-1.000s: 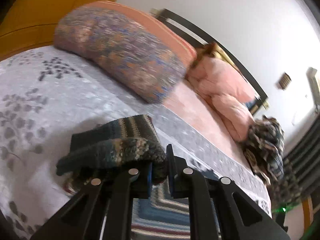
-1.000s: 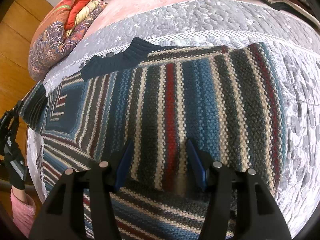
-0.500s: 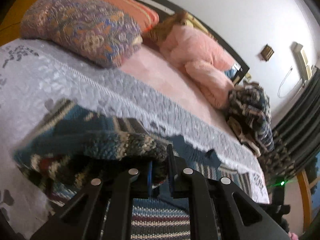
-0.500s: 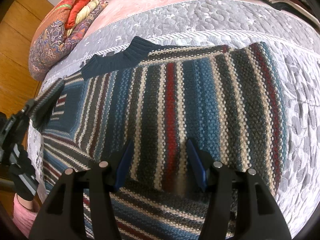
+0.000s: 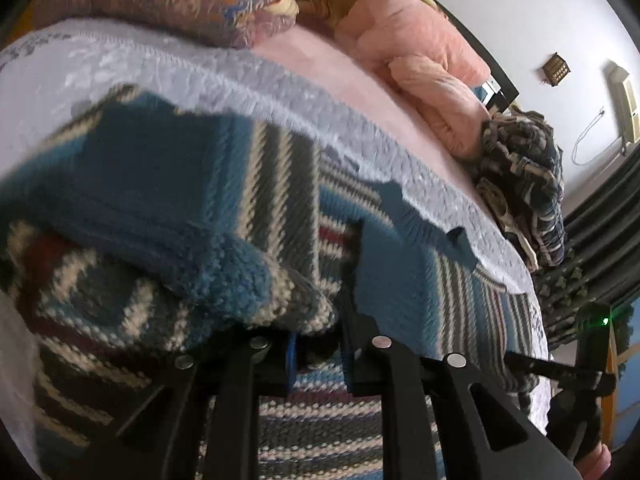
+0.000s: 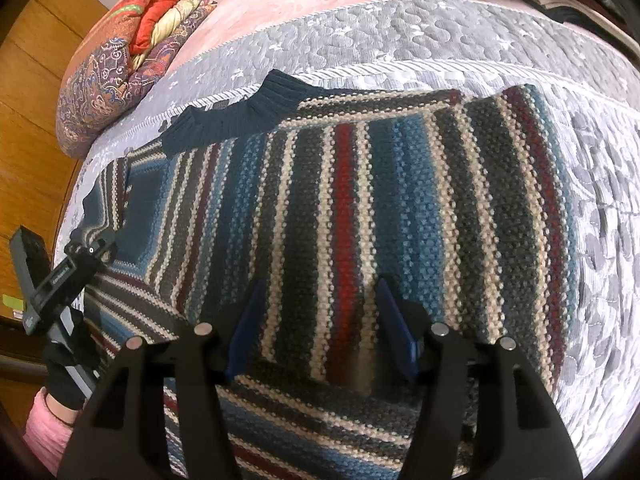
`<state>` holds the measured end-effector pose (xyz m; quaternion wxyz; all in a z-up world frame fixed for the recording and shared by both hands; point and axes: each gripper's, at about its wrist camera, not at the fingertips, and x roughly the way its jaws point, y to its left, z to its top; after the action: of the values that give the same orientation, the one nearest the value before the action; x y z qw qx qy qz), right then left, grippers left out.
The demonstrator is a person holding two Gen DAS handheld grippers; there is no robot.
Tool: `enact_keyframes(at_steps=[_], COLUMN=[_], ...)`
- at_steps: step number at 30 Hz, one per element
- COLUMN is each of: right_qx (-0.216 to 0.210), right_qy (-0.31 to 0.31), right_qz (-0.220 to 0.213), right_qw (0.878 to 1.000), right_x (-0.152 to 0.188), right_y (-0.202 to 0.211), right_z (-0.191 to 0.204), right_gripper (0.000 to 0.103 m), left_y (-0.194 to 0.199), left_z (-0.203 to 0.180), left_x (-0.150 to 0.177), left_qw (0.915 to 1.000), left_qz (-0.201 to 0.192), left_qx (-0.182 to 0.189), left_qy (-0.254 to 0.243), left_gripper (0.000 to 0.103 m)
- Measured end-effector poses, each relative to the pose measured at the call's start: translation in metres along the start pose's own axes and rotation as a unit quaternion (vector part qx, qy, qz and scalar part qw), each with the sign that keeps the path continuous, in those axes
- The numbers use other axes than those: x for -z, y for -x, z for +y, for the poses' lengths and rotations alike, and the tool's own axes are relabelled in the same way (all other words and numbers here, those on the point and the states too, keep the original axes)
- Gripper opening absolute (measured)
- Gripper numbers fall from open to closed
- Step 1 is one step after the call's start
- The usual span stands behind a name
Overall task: Fold small clothes
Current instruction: 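Fold the held sleeve across the sweater body toward the right tool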
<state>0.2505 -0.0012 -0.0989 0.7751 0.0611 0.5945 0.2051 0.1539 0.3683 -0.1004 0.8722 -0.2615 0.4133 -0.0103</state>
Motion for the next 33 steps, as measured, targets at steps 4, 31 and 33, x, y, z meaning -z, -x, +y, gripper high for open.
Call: enact_keyframes(at_steps=[4,31,33], right_qx=[0.007,-0.099,-0.112], right_qy=[0.005,0.06,0.064], right_qz=[0.0,0.041,0.048], right_qw=[1.0,0.993,0.991], right_x=[-0.001,-0.026,-0.035], right_y=[-0.001,-0.022,-0.031], right_z=[0.003,0.165,0.184], right_gripper=[0.062,0.061,0.061], left_y=[0.021,0.053,0.072], left_z=[-0.009,0.063,0.062], left_x=[0.004,-0.032,-0.041], left_qw=[0.9999,0.9968,0.9968], left_qz=[0.01,0.012,-0.018], left_qx=[0.009,-0.034,-0.028], left_qy=[-0.01,0.071,0.073], left_gripper=[0.03,0.042,0.042])
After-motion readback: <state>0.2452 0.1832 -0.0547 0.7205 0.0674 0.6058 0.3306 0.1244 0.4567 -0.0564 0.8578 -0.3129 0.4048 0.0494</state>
